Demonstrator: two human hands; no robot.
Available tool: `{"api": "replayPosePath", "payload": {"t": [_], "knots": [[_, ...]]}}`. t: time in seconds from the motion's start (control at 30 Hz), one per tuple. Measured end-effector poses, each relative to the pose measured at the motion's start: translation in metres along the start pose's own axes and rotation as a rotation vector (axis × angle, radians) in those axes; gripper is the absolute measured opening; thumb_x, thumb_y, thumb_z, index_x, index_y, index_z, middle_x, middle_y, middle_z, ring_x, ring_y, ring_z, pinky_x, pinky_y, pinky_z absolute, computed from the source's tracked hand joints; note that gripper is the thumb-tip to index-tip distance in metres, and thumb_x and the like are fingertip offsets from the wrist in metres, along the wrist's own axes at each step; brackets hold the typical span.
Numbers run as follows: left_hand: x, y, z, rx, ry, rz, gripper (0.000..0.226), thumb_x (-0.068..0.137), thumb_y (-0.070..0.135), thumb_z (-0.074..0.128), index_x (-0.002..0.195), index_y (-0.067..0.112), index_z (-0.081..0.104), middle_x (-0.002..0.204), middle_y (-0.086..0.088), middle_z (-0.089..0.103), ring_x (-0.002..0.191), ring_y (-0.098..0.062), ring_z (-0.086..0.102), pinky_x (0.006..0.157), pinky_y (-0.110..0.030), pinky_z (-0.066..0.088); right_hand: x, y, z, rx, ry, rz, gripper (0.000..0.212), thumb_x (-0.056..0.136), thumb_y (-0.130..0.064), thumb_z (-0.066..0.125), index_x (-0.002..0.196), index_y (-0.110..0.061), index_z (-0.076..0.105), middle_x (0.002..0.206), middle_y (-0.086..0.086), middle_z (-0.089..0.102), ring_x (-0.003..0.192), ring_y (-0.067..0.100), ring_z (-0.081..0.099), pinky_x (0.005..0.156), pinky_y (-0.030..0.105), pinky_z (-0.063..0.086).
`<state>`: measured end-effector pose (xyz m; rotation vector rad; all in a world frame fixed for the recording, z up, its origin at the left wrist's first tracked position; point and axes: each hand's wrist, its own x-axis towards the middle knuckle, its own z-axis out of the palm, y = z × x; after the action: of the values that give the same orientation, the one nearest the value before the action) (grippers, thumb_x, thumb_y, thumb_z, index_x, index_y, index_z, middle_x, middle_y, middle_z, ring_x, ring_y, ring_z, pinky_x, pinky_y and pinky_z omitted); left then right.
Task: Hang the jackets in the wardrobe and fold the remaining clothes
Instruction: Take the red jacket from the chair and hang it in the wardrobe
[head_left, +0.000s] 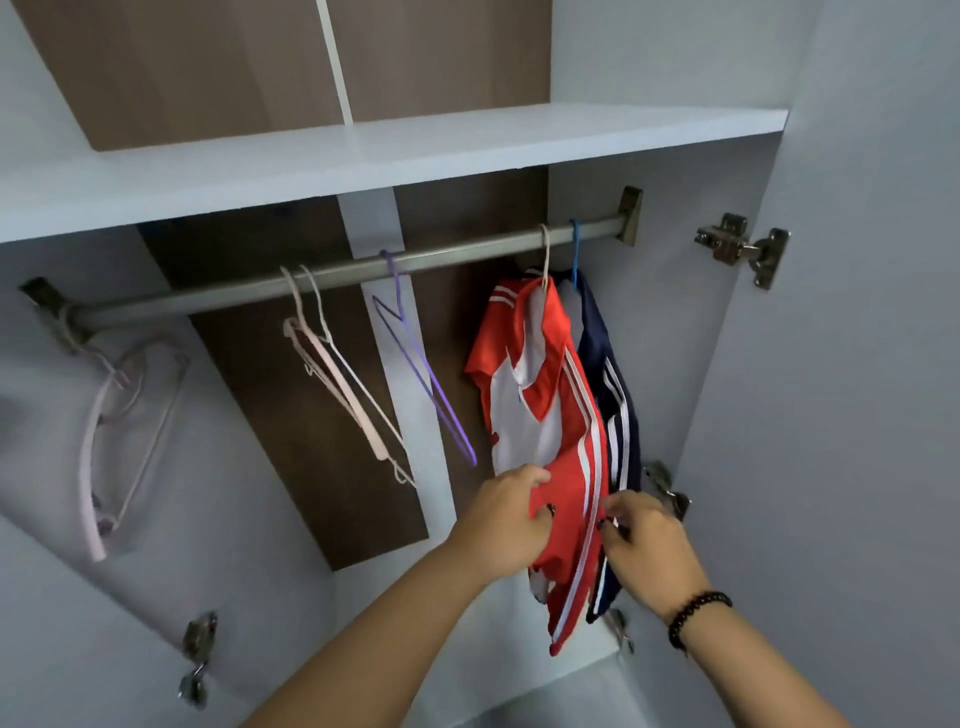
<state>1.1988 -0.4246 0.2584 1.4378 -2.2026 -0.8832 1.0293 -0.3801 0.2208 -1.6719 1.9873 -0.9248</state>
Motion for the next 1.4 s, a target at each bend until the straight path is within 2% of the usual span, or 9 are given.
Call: {"api": "replayPosePath", "payload": {"t": [0.1,0.2,0.3,0.4,0.57,0.7,0.83,1.1,1.4], "knots": [[-0.036,-0.006,0.015,0.047,-0.056,0.005,0.044,0.095,0.02,0.053,0.139,0.025,0.046,0.14,0.0,0.051,0.127,-0.021,0.052,0.106,-0.037,0.045,-0.052,-0.001,0.005,-0.011,0.009,0.053,0.021,0.089,-0.007,0.054,0.108,-0.012,0.064,0.105,0.001,0.058,0.077,0.012,0.055,0.054,0.006,0.044],[-0.068,-0.009,0.034,0.06,-0.107,0.041,0.039,0.093,0.02,0.053,0.132,0.027,0.052,0.133,0.002,0.056,0.117,-0.02,0.057,0.1,-0.033,0.048,-0.099,0.001,0.008,-0.016,0.033,0.099,0.026,0.09,-0.011,0.055,0.115,-0.013,0.062,0.106,-0.001,0.056,0.079,0.009,0.051,0.059,-0.001,0.038],[-0.094,-0.007,0.054,0.06,-0.173,0.073,0.038,0.091,0.017,0.052,0.128,0.025,0.055,0.128,0.002,0.059,0.115,-0.022,0.057,0.099,-0.037,0.049,-0.137,0.008,0.002,-0.035,0.054,0.173,0.033,0.091,-0.013,0.055,0.124,-0.014,0.056,0.118,0.003,0.059,0.101,0.014,0.056,0.079,0.009,0.036],[-0.113,-0.002,0.071,0.075,-0.263,0.089,0.041,0.092,0.018,0.051,0.132,0.023,0.052,0.131,0.002,0.055,0.117,-0.022,0.056,0.096,-0.034,0.05,-0.17,0.018,-0.008,-0.055,0.081,0.246,0.037,0.091,-0.016,0.056,0.127,-0.015,0.053,0.123,0.003,0.058,0.112,0.016,0.056,0.087,0.015,0.037],[-0.133,0.012,0.089,0.104,-0.31,0.156,0.041,0.093,0.018,0.05,0.134,0.023,0.051,0.133,0.003,0.053,0.121,-0.015,0.05,0.091,-0.023,0.042,-0.216,0.041,-0.03,-0.1,0.107,0.359,0.037,0.091,-0.017,0.057,0.127,-0.015,0.052,0.123,0.003,0.059,0.111,0.017,0.056,0.086,0.017,0.036],[-0.143,0.033,0.106,0.112,-0.375,0.194,0.042,0.093,0.021,0.051,0.136,0.024,0.049,0.139,0.005,0.051,0.126,-0.013,0.049,0.102,-0.032,0.043,-0.247,0.055,-0.053,-0.101,0.165,0.437,0.035,0.091,-0.018,0.057,0.125,-0.016,0.053,0.123,0.002,0.058,0.109,0.017,0.056,0.085,0.019,0.039],[-0.154,0.061,0.134,0.121,-0.419,0.234,0.042,0.093,0.023,0.051,0.135,0.026,0.05,0.139,0.005,0.05,0.128,-0.015,0.046,0.102,-0.034,0.044,-0.281,0.069,-0.077,-0.087,0.198,0.497,0.033,0.092,-0.017,0.056,0.125,-0.013,0.054,0.124,0.003,0.056,0.111,0.018,0.056,0.087,0.019,0.039],[-0.198,0.137,0.211,0.104,-0.514,0.371,0.042,0.092,0.02,0.052,0.134,0.023,0.051,0.139,0.005,0.052,0.128,-0.011,0.048,0.101,-0.021,0.037,-0.373,0.109,-0.139,-0.107,0.225,0.607,0.031,0.094,-0.022,0.055,0.124,-0.018,0.054,0.124,-0.002,0.054,0.109,0.013,0.055,0.09,0.02,0.042],[-0.286,0.228,0.318,0.076,-0.674,0.421,0.04,0.093,0.026,0.052,0.133,0.026,0.051,0.14,0.008,0.051,0.127,-0.01,0.047,0.104,-0.025,0.039,-0.509,0.168,-0.212,-0.123,0.282,0.729,0.029,0.093,-0.022,0.056,0.122,-0.02,0.055,0.121,-0.004,0.056,0.097,0.005,0.05,0.082,0.015,0.037]]}}
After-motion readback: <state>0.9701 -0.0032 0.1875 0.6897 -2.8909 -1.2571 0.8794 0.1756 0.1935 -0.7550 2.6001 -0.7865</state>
